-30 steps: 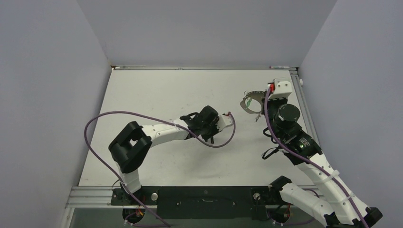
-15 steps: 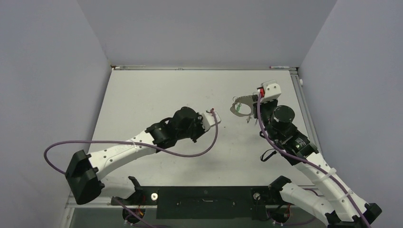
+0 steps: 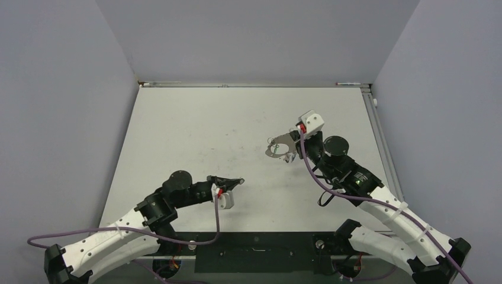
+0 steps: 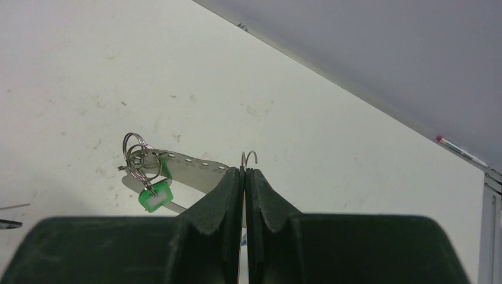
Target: Put the keys on the keyring
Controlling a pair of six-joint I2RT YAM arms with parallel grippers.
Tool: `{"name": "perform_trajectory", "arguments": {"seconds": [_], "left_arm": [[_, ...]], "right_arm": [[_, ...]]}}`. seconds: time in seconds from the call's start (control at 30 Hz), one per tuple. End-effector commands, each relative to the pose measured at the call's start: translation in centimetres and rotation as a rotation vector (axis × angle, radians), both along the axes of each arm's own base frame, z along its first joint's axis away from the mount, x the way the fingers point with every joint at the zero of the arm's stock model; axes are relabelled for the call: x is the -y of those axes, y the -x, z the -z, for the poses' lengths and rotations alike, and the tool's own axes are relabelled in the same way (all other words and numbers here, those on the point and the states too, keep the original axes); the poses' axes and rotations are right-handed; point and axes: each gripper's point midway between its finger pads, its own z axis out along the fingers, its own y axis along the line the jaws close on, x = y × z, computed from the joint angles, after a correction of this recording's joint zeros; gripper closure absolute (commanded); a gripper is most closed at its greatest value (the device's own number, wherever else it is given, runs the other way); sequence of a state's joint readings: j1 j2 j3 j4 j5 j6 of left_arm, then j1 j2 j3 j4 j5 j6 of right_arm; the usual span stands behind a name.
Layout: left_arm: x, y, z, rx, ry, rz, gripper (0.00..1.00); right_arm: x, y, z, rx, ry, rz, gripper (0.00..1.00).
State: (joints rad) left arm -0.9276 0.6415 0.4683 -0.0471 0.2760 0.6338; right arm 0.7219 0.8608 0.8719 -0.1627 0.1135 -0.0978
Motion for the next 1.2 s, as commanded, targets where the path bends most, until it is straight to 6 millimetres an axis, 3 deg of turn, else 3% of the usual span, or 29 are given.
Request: {"name": "perform_trajectory", "arguments": {"seconds": [0.0,0.1,0.37,0.53,0.67,0.9,1.03,1.17], "left_arm": [[0.8,2.0,-4.9,0.132,0.150,0.153,1.00],[0.8,1.7,-4.2,0.110,0.165,0.139,1.00],[2.4,-3.9,-0.2,0.003,0.066,-0.068,1.00],[2.4,-8.5,3.4,0.016,-0.150,-0.231,1.00],[1.5,-10.8,6.1,0.053,-0.297,-0.333,1.00],[2.4,-10.1,10.0,0.088,-0.475,-0.303,1.00],[4.2,-8.5,12.3,-0.021,-0.494,-0.225,1.00],[4.8,-7.6,12.9,-0.091,-0.512,-0.189,0.99]], "right_arm": [[-2.4,1.0,-1.8,0.072,-0.046,-0.117,0.95],[-2.8,1.4,-1.2,0.065,-0.036,-0.135,0.95],[0.4,-0.6,0.3,0.035,-0.012,0.100,0.95],[1.1,-0.5,0.6,0.039,-0.009,0.127,0.95],[2.0,-0.2,-0.1,0.058,-0.036,0.157,0.95],[2.7,-0.1,-0.2,0.059,-0.056,0.191,0.95],[2.9,0.0,-0.4,0.060,-0.060,0.195,0.95],[3.1,0.2,-0.6,0.062,-0.067,0.197,0.95]]}}
